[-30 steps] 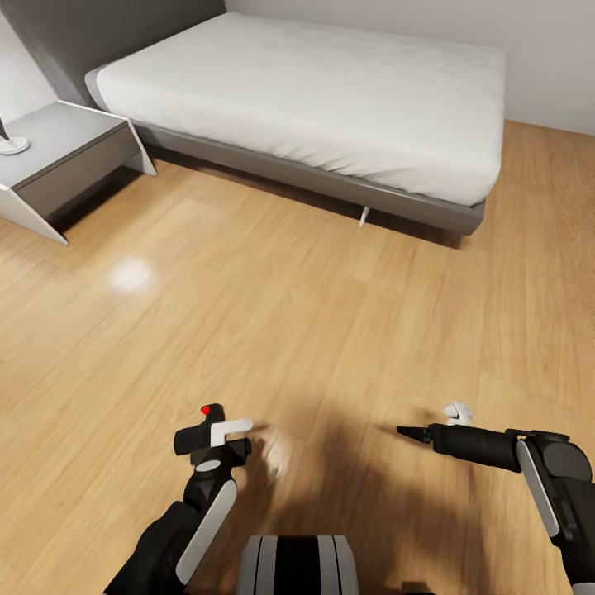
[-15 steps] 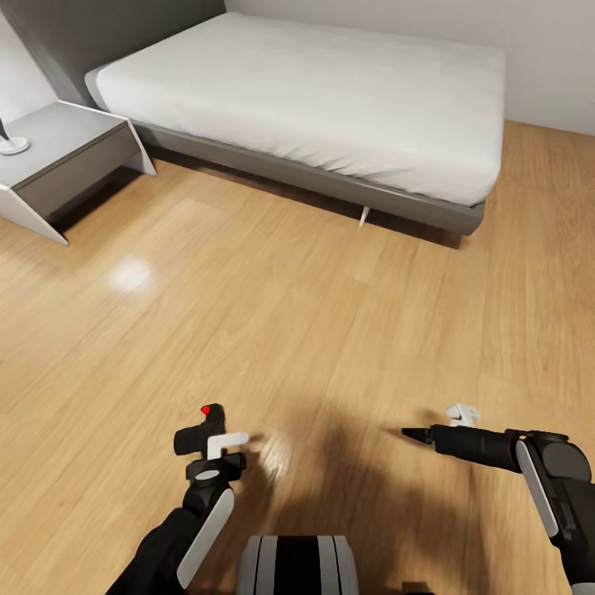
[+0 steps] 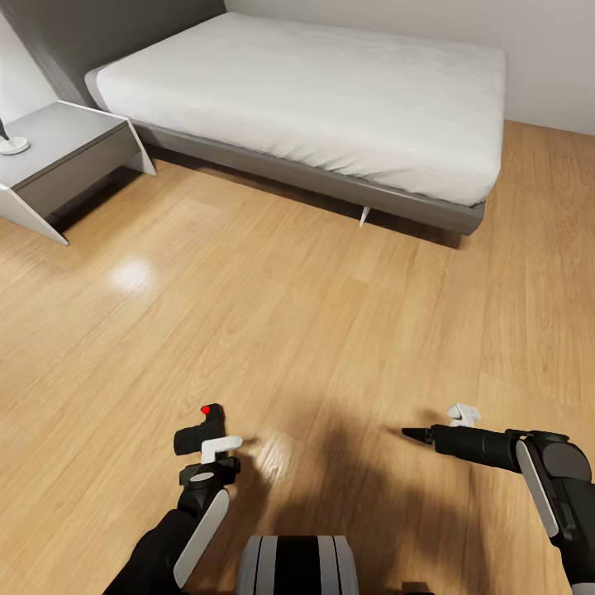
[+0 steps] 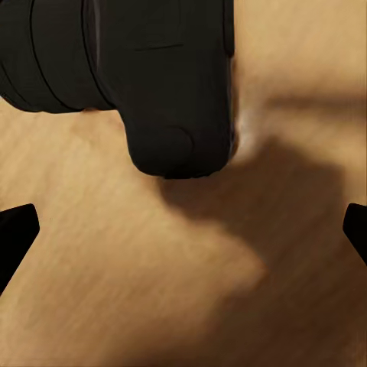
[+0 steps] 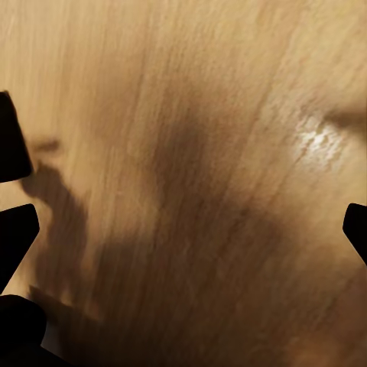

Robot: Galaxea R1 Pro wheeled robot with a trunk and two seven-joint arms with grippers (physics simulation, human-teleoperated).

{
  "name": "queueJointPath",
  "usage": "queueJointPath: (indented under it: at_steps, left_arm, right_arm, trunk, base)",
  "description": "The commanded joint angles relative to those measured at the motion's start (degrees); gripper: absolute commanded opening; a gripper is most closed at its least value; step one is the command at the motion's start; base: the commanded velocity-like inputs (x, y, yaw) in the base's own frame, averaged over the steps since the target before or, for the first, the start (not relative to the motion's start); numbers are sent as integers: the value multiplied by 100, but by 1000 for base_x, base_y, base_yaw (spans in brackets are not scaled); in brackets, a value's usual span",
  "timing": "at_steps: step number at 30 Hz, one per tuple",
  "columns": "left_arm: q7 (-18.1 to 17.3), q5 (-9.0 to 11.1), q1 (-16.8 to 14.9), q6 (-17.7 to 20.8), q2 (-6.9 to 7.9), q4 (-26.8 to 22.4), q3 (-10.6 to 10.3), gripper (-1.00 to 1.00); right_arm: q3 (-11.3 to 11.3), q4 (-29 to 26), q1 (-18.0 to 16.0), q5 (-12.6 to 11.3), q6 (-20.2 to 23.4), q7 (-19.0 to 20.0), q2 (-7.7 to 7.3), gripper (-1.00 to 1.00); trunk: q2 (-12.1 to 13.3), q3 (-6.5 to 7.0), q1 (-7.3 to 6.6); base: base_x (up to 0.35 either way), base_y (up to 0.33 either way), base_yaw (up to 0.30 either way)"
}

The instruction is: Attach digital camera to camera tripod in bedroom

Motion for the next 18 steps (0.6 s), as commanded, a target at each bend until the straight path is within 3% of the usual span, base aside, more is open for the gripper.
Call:
queueJointPath:
  at_steps: [1, 7, 18]
  left_arm:
    - [37, 47, -3, 11, 3, -1, -9, 100]
    - [-52, 44, -3, -9, 4, 2, -2, 100]
    - [-391, -4, -3, -401, 4, 26, -19, 100]
  right_arm:
    - [-5, -1, -4, -40, 46, -11, 1, 100]
    - [-6, 0, -6, -47, 46, 0, -2, 100]
    - [-6, -5, -8, -85, 46, 50, -8, 100]
  trunk:
    - [-2, -4, -1]
    - [-2, -4, -1]
    - [-2, -4, -1]
  base:
    - [0, 0, 0]
    - [0, 0, 0]
    - [0, 0, 0]
